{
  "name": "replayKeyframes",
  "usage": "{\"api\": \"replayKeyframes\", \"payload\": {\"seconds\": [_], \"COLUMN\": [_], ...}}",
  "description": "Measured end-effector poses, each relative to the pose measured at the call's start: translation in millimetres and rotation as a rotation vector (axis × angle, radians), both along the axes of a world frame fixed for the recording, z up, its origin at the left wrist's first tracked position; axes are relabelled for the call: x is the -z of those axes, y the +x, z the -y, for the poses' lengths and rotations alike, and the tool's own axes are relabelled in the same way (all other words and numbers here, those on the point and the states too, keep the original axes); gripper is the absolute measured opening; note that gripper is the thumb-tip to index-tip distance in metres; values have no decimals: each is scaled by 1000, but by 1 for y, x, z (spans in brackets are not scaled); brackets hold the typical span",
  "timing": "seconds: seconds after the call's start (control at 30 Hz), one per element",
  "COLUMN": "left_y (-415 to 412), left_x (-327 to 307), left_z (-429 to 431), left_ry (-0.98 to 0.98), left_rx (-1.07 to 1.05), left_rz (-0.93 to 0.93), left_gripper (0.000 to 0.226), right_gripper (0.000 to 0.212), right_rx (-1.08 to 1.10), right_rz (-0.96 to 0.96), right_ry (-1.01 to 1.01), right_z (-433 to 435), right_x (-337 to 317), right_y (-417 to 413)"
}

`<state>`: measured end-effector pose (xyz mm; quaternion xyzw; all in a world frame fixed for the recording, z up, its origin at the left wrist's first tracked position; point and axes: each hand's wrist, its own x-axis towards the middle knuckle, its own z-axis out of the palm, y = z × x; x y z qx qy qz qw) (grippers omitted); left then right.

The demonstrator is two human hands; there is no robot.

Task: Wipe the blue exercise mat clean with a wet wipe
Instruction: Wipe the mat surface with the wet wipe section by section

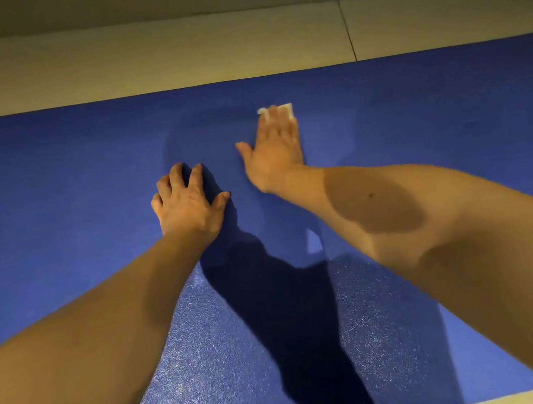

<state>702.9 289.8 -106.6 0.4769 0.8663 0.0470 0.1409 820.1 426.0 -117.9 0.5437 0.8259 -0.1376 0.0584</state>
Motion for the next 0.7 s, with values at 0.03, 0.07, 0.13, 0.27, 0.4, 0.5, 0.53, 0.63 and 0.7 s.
{"api": "replayKeyframes", "payload": {"seconds": [0.03,0.07,0.13,0.27,0.4,0.5,0.53,0.63,0.7], "left_y": [0,0,0,-1,-2,-4,-5,-4,-3], "left_x": [0,1,1,0,-1,-2,-2,-5,-6], "left_z": [-1,-1,-2,-3,-4,-8,-10,-15,-18], "left_ry": [2,3,1,-19,-18,-2,5,4,-30], "left_rx": [-5,-7,-8,-7,7,1,2,24,38], "left_rz": [5,8,4,-7,-29,-19,-13,-3,-6], "left_gripper": [72,72,73,73,72,73,73,74,76], "right_gripper": [81,81,79,78,83,86,86,82,77], "right_rx": [-81,-159,-298,-223,84,94,13,-253,-361], "right_rz": [-24,-40,-76,-117,37,-9,-27,-78,-72], "right_ry": [-1,-10,-38,42,31,-4,-5,-46,-60], "right_z": [7,12,7,-39,-60,-40,-32,-24,-37], "right_x": [1,2,6,13,11,4,4,5,4], "right_y": [-8,-11,-4,34,39,2,-10,-27,-20]}}
